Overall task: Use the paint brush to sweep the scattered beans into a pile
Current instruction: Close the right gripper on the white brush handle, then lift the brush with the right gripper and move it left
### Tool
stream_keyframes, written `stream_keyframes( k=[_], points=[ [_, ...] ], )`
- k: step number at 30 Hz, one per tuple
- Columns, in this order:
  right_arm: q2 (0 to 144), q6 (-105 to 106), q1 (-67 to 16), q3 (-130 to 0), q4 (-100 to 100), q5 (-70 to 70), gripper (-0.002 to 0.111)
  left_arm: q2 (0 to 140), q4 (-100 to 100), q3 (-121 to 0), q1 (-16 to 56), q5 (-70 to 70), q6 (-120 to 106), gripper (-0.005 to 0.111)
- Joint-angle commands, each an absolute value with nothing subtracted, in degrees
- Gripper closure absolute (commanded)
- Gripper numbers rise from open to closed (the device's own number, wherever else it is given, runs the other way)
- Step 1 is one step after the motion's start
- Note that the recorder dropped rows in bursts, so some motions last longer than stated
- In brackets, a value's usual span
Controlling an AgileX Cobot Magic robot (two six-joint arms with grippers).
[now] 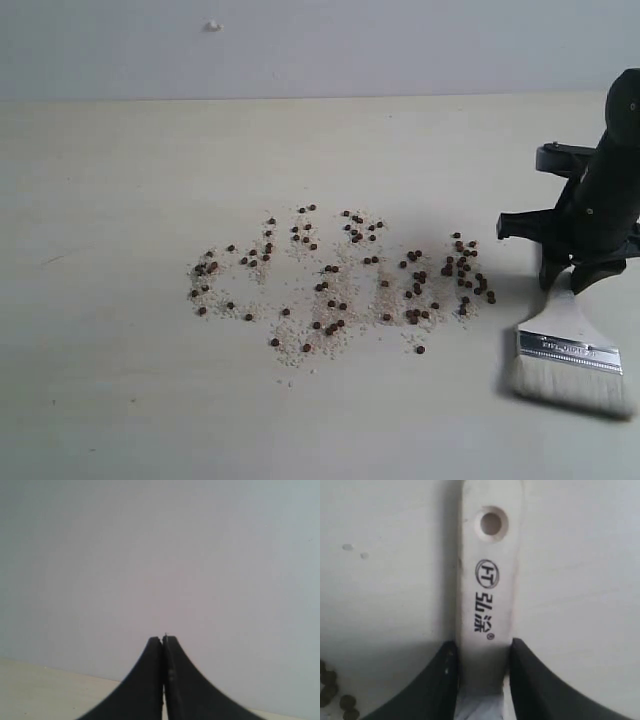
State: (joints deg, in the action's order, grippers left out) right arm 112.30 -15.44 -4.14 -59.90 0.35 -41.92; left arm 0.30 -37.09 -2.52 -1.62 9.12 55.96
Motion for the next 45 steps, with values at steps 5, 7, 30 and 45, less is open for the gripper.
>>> stream_keyframes(
  k=[5, 7, 30, 45],
  points=[
    [115.0, -11.65, -4.33, -59.24, 0.58, -40.46, 0.108, 0.0, -37.3, -2.22, -1.66, 9.06, 55.72, 0.107],
    [115.0, -11.88, -4.33, -59.24, -0.57, -40.21, 0.108, 0.0, -37.3, -2.22, -1.66, 9.06, 55.72, 0.107],
    [86.78, 2.66, -4.33, -59.24, 6.72, -37.55, 0.108, 0.0, -37.3, -2.22, -1.66, 9.06, 55.72, 0.107],
    [72.43, 18.63, -4.33, -59.24, 17.46, -40.53, 0.108, 0.0, -37.3, -2.22, -1.66, 9.06, 55.72, 0.107]
  ],
)
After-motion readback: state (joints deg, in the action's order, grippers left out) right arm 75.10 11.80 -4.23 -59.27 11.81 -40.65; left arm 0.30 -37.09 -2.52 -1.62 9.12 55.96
